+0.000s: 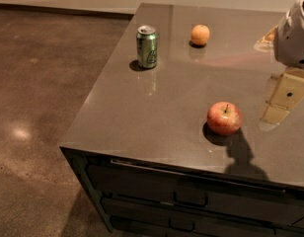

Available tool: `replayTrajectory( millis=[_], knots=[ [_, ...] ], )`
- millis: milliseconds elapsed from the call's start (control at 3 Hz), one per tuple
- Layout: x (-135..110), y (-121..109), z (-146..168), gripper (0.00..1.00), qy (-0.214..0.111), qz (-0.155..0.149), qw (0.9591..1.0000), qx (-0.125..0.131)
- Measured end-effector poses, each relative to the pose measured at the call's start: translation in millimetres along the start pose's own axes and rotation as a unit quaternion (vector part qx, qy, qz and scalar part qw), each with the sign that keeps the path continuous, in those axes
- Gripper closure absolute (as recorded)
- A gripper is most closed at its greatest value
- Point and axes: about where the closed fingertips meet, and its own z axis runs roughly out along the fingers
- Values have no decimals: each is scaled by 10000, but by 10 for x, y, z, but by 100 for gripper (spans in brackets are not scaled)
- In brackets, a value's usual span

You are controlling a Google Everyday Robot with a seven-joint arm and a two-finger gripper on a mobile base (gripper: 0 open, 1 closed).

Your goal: Move green can near apple

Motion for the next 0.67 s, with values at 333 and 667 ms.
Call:
replayTrajectory(
  millis=[333, 667],
  knots=[
    [0, 0, 0, 0, 0, 0, 10000, 1],
    [-241, -144, 43, 0, -276, 22, 9996, 63]
  ],
)
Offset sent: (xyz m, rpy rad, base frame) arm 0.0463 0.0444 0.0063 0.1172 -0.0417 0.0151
